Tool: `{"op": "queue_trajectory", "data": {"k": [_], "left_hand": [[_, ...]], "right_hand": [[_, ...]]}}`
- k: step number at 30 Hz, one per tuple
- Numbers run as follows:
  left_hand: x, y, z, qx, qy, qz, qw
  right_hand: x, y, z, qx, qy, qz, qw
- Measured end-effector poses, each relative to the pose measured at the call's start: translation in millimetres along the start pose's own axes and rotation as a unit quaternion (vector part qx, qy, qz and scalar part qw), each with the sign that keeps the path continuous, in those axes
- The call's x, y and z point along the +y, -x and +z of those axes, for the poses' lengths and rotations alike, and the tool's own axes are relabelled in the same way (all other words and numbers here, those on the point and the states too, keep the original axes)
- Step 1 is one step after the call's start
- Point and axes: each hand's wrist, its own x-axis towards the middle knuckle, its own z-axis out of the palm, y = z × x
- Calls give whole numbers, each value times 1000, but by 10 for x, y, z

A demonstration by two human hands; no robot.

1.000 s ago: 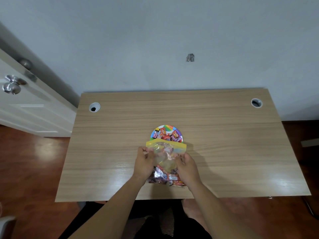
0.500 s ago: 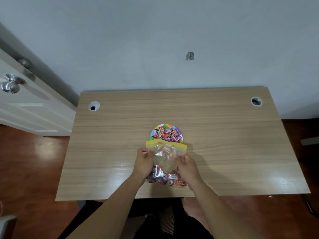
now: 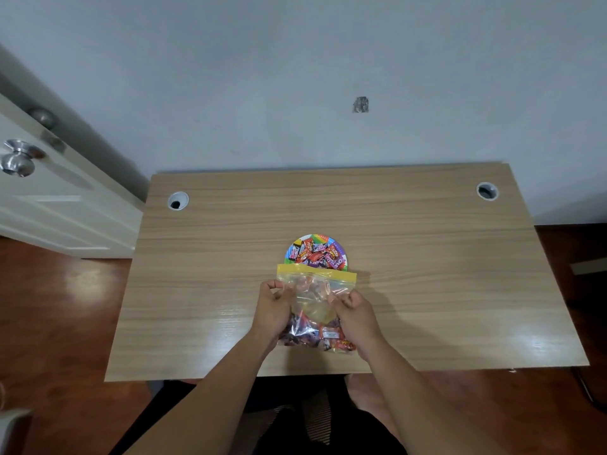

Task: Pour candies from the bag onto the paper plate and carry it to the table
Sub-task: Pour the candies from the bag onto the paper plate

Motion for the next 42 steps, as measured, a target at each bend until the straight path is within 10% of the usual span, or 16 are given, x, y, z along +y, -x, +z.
{"op": "queue_trajectory", "data": {"k": [29, 42], "left_hand": [[-14, 41, -96, -36, -31, -28, 998], [-150, 181, -641, -97, -108, 86, 986]], "right_hand": [[45, -10, -45, -10, 20, 54, 998], [247, 93, -155, 2, 31, -4, 1000]]}}
